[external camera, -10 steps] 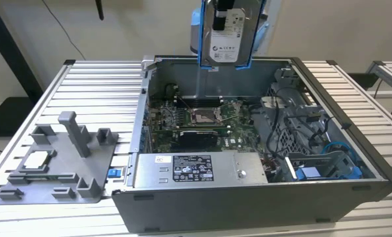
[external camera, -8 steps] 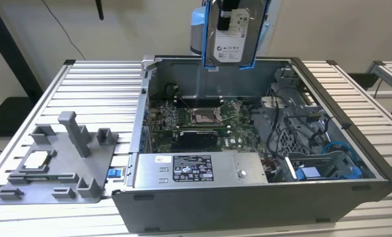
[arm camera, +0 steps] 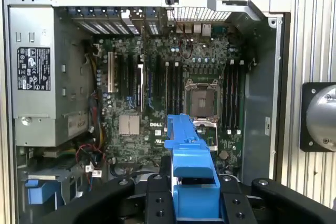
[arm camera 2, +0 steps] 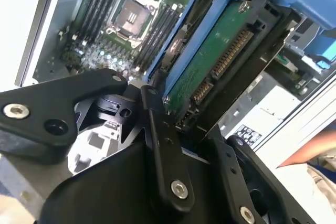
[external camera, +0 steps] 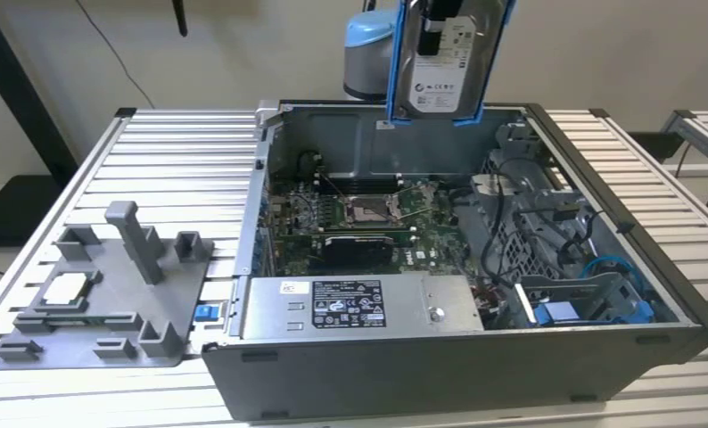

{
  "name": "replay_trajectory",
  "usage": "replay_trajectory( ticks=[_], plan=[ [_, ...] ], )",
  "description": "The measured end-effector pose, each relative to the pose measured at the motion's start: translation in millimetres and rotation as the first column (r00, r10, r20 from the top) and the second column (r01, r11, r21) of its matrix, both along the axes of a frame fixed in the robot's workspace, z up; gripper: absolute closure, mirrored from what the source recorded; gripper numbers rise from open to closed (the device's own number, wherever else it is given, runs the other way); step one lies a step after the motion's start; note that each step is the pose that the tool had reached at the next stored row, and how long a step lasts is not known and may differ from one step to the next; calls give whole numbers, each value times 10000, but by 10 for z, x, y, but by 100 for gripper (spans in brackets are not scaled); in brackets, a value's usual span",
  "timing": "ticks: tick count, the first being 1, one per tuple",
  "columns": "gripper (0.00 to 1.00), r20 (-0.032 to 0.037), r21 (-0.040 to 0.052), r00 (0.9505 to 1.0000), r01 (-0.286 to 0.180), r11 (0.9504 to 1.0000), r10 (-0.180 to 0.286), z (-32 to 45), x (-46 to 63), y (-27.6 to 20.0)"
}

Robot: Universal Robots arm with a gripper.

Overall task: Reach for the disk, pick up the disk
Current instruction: 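Pick up the disk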

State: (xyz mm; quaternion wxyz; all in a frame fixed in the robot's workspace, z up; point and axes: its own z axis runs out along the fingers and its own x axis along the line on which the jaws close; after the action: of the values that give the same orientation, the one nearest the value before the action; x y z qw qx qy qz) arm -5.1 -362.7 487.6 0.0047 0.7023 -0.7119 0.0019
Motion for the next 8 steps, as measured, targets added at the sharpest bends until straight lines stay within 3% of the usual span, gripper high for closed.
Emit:
replay_trajectory(
  ticks=[8],
  plan=[
    [100,0,0,10000,0,10000,0,0,213,1]
  ],
)
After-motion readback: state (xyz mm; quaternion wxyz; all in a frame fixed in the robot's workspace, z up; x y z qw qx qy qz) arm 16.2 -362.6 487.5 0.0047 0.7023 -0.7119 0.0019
